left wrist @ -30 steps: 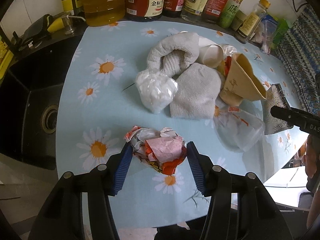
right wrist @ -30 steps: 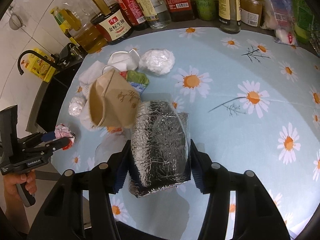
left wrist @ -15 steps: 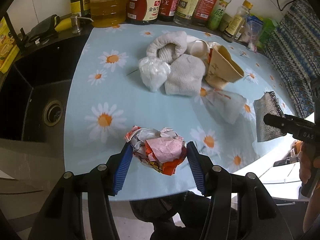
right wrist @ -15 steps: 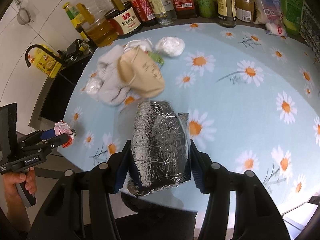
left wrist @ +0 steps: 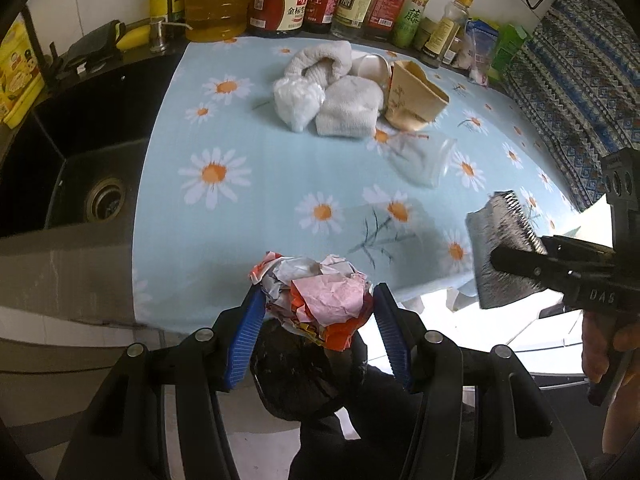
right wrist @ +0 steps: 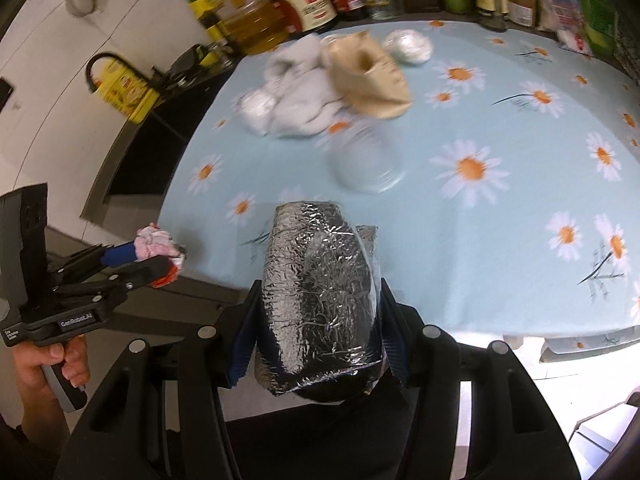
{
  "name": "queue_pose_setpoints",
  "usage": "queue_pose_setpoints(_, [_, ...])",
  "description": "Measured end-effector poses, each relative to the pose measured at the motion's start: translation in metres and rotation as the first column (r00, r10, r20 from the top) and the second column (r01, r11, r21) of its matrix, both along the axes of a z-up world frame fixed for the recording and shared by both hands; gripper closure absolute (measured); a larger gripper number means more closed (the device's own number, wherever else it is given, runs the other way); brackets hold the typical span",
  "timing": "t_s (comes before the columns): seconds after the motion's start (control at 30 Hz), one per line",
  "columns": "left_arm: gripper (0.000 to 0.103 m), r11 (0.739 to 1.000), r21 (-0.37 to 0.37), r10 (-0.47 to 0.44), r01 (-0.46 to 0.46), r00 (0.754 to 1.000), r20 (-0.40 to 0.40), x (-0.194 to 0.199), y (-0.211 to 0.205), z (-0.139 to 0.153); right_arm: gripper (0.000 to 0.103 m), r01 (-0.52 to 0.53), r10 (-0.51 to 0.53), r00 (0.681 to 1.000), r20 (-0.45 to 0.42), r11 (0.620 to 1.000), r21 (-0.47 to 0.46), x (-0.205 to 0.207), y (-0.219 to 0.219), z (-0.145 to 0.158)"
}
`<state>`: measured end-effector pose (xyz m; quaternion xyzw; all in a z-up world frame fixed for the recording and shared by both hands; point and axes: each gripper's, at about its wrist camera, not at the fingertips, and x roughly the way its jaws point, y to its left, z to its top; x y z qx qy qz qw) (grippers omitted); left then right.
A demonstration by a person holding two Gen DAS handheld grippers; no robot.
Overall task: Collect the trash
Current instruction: 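Carry both items down over the black bin and open both grippers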
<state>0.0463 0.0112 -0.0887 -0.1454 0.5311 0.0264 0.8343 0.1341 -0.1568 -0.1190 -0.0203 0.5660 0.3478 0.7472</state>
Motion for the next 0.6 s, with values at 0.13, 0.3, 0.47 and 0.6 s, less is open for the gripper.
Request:
queue_pose_setpoints(0.13, [0.050, 1.000, -0.018, 0.003, -0.003, 1.000, -0.012, -0.016, -0.002, -0.007, 0.048, -0.064, 0.063, 0.998, -0.030, 0.998, -0.010, -0.023, 0.020, -0.009])
queue_pose_setpoints(0.3, [0.050, 0.999, -0.045, -0.002, 0.000, 0.999, -0.044, -0.036, -0.006, -0.023, 0.048, -0.111, 0.109, 0.992, -0.064, 0.993, -0.034, -0.044, 0.035, -0.025])
queue_pose_setpoints(0.47, [0.050, 0.997, -0.075, -0.002, -0.005, 0.996, -0.093, -0.049, -0.009, -0.045, 0.048, -0.141, 0.134, 0.986, -0.103, 0.988, -0.059, -0.056, 0.042, -0.043])
queue_pose_setpoints(0.6, [0.049, 0.995, -0.099, -0.009, -0.005, 0.990, -0.140, -0.055, -0.014, -0.065, 0.048, -0.154, 0.144, 0.981, -0.133, 0.986, -0.069, -0.059, 0.045, -0.054])
